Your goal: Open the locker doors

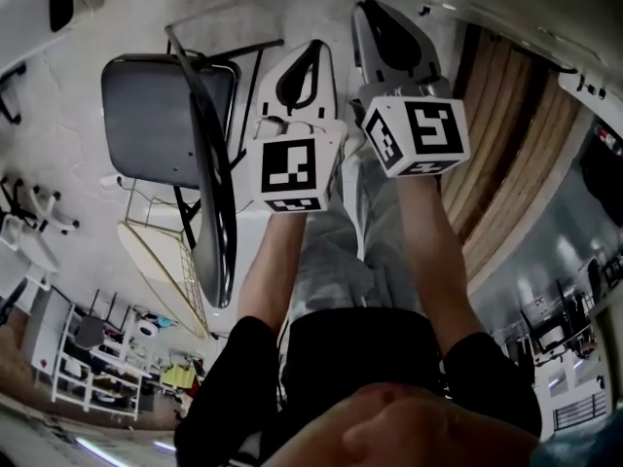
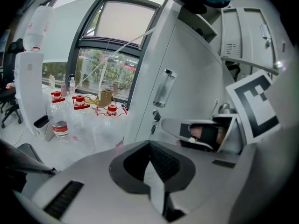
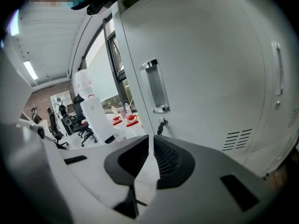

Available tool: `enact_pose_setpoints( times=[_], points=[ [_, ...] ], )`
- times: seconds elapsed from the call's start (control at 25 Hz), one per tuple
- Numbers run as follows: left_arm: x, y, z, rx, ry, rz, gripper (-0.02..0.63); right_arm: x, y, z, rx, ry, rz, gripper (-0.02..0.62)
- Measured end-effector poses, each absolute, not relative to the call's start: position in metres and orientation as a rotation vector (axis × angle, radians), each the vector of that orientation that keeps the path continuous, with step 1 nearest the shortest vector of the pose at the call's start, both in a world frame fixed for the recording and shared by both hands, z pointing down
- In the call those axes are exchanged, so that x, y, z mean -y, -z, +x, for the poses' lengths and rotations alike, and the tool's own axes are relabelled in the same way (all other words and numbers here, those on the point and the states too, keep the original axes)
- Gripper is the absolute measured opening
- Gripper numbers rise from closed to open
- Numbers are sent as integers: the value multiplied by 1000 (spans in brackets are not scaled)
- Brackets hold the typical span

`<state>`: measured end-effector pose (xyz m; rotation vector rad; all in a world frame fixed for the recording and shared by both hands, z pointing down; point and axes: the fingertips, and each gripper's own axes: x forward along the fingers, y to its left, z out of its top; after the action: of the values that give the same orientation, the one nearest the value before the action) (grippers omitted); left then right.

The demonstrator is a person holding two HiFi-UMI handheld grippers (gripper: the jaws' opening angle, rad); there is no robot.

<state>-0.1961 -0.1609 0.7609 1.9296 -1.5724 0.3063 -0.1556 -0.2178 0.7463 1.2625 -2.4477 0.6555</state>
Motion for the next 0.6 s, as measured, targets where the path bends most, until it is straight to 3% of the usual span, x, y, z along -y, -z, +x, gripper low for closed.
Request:
enact_pose_setpoints(
  times=[0.6],
  points=[
    [156, -779, -205, 1582, -304, 1923, 9, 241, -751, -157, 2459, -647, 1419, 37]
  ],
)
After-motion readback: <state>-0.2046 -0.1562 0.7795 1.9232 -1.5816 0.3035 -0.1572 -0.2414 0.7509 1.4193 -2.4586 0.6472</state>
